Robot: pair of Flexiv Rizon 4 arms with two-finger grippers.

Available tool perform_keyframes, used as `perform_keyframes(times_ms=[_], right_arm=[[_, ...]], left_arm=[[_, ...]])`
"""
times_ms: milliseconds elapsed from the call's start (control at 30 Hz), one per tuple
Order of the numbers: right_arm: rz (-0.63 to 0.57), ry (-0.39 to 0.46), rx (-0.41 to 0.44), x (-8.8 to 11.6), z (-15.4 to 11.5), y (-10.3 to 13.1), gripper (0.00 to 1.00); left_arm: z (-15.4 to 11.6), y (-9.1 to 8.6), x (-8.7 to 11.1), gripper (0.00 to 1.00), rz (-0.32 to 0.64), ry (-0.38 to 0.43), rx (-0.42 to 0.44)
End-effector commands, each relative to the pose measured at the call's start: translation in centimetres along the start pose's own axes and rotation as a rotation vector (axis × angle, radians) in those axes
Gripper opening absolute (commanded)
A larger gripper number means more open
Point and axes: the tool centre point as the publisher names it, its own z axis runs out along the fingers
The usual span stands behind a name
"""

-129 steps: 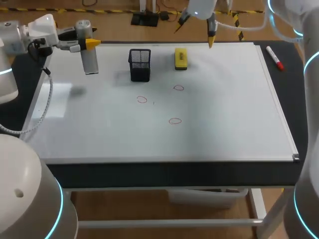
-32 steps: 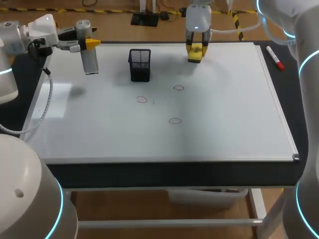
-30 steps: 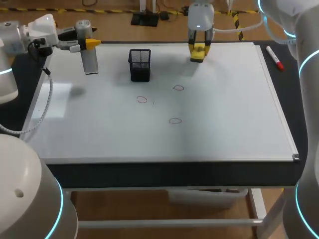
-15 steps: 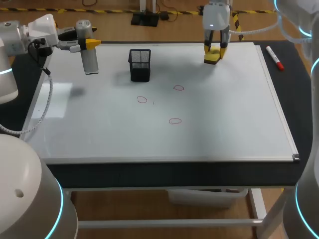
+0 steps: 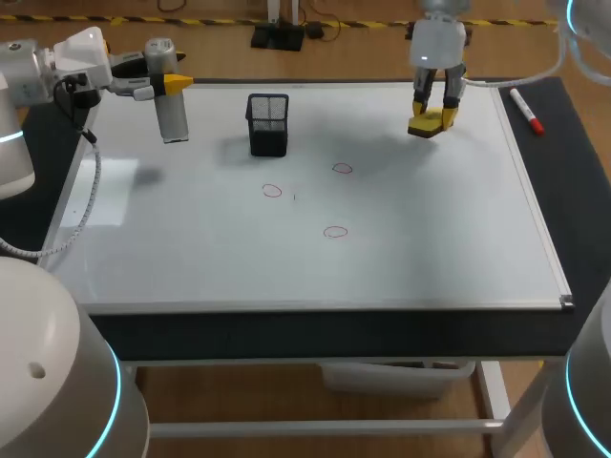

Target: Pick up the inspection probe, press it on each red-marked spot on the whiteboard one by one, put down the probe, pick up the eraser, and wipe off all the red marks.

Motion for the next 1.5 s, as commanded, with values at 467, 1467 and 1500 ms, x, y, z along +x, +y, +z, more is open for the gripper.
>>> perform_keyframes(times_ms=[467, 1467, 1500], right_arm=[[0.165, -0.007, 0.409, 3.6, 1.0, 1.5, 0.00], [0.281, 0.018, 0.379, 3.2, 1.5, 1.5, 0.00], [0.281, 0.018, 0.379, 3.2, 1.5, 1.5, 0.00]], left_arm=[[0.0, -0.1, 0.0, 0.00, 0.001, -0.002, 0.000], [0.0, -0.1, 0.0, 0.00, 0.001, -0.002, 0.000], [0.0, -0.1, 0.0, 0.00, 0.001, -0.002, 0.000]])
